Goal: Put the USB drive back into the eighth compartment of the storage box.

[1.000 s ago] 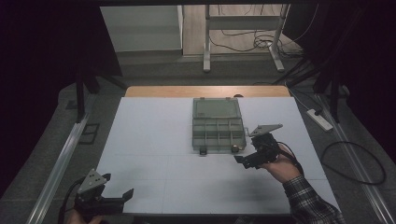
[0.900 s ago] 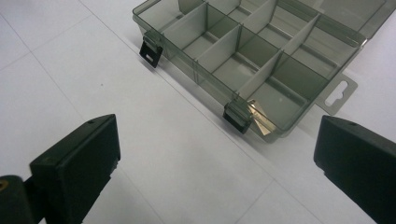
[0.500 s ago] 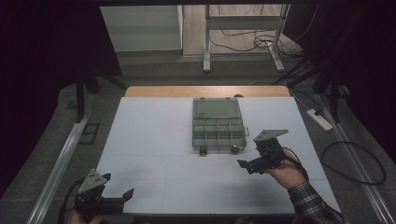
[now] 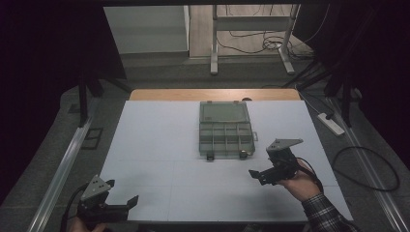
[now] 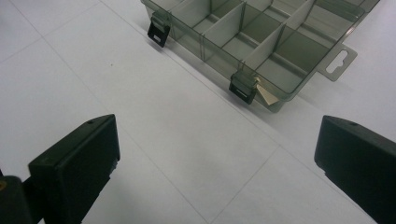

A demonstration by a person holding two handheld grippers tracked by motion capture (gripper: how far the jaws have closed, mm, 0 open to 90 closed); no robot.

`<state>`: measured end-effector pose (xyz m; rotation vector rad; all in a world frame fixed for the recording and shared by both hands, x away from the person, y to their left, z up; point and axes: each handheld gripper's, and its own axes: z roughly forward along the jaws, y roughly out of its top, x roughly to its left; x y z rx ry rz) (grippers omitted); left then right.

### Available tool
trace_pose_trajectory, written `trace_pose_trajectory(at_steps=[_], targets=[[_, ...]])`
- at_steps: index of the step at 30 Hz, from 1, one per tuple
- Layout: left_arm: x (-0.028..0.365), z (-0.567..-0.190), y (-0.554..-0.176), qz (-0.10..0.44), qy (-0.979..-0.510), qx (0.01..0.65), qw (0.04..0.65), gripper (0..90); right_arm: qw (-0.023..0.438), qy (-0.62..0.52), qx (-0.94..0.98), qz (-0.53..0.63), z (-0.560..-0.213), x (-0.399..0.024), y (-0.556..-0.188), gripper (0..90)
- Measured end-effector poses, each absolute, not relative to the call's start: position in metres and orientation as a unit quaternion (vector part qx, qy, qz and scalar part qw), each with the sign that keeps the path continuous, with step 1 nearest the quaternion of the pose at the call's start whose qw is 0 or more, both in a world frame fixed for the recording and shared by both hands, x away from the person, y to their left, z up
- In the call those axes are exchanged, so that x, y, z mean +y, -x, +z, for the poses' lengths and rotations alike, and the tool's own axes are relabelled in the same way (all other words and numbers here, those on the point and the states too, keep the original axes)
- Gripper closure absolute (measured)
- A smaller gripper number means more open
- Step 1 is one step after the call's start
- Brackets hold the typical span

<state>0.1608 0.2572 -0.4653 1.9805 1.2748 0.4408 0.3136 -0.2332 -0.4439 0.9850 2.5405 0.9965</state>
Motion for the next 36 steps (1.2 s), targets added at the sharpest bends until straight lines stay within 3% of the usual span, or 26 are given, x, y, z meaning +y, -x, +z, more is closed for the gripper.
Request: trace_pose_trajectory(at_steps=[36], targets=[[0.257,-0.465,-0.161,0.175,-0.769,0.501,0.357,3.5,0.134,-0.356,0.860,0.340,-0.445,-0.262,-0.282,0.0]])
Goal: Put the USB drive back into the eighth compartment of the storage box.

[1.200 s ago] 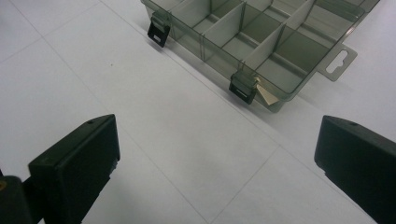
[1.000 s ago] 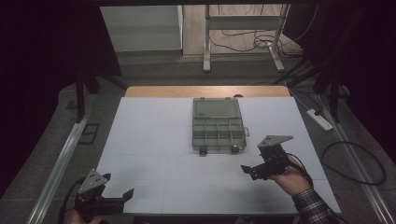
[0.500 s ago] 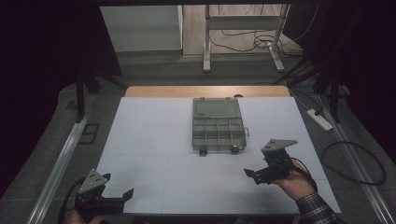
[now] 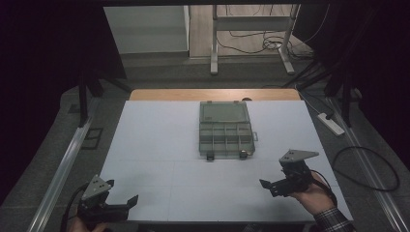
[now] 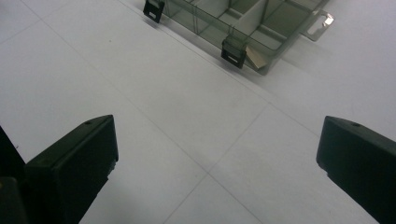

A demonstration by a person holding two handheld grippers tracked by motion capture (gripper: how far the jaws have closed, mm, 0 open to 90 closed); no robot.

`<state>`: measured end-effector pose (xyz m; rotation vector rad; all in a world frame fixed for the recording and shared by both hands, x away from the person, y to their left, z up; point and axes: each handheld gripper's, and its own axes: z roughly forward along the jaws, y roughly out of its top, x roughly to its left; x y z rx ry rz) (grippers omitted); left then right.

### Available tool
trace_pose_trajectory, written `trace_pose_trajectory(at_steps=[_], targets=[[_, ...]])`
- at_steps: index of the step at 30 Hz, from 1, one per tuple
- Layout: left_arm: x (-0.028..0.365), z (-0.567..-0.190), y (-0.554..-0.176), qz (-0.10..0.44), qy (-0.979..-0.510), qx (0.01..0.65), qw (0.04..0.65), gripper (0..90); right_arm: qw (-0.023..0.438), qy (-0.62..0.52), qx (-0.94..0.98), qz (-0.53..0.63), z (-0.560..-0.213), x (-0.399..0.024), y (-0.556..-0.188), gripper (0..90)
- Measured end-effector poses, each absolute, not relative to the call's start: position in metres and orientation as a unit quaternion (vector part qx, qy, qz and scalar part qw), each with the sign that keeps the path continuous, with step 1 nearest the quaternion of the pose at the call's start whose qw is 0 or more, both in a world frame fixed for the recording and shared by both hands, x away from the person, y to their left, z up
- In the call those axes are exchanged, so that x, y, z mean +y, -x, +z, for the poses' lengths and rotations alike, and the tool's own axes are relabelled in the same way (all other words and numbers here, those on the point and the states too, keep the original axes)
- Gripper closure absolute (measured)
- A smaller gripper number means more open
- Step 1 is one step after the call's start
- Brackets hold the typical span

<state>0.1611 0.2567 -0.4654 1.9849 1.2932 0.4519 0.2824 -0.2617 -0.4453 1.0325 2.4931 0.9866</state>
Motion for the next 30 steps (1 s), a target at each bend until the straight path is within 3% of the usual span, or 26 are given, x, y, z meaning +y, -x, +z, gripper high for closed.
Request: trace_pose_trajectory(at_steps=[30], targets=[[0.257,-0.465,-0.161,0.175,-0.769,0.501,0.356,3.5,0.150,-0.409,0.829,0.352,-0.446,-0.304,-0.252,0.0]])
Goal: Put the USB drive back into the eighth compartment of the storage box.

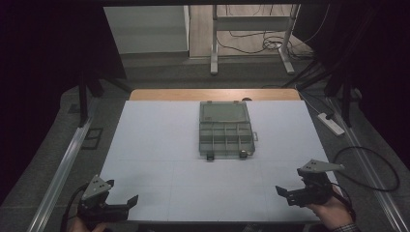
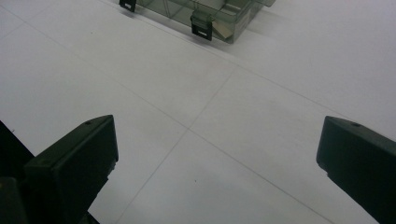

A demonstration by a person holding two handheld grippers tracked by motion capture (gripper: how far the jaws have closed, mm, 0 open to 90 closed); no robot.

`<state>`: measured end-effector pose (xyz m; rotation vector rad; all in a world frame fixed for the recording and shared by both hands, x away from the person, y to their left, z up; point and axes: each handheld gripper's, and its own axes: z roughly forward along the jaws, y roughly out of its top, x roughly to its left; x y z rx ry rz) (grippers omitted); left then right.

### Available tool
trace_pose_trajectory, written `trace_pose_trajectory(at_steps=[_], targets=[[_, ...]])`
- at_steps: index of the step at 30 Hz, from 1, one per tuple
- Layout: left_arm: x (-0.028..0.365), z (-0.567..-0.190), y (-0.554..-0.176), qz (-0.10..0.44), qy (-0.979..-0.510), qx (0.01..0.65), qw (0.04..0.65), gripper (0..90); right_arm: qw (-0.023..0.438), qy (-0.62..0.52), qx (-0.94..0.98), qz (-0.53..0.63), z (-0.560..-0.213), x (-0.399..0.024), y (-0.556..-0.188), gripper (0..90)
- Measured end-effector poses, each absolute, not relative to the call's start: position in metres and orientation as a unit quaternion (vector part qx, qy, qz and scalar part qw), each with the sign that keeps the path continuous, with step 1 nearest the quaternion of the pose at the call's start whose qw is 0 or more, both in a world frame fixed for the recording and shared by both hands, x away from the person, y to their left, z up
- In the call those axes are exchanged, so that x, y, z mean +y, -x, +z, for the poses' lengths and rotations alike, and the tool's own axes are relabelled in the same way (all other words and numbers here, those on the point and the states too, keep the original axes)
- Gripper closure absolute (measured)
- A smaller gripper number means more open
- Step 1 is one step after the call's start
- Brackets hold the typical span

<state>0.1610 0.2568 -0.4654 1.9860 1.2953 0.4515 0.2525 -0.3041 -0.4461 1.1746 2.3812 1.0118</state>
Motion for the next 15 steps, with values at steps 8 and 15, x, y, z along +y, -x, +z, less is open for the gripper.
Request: trace_pose_trajectory(at_steps=[8,15], targets=[[0.257,-0.466,-0.161,0.175,-0.769,0.502,0.356,3.5,0.160,-0.427,0.818,0.351,-0.444,-0.313,-0.239,0.0],[0.256,-0.465,-0.161,0.175,-0.769,0.502,0.356,3.5,0.167,-0.434,0.811,0.356,-0.442,-0.318,-0.234,0.0]])
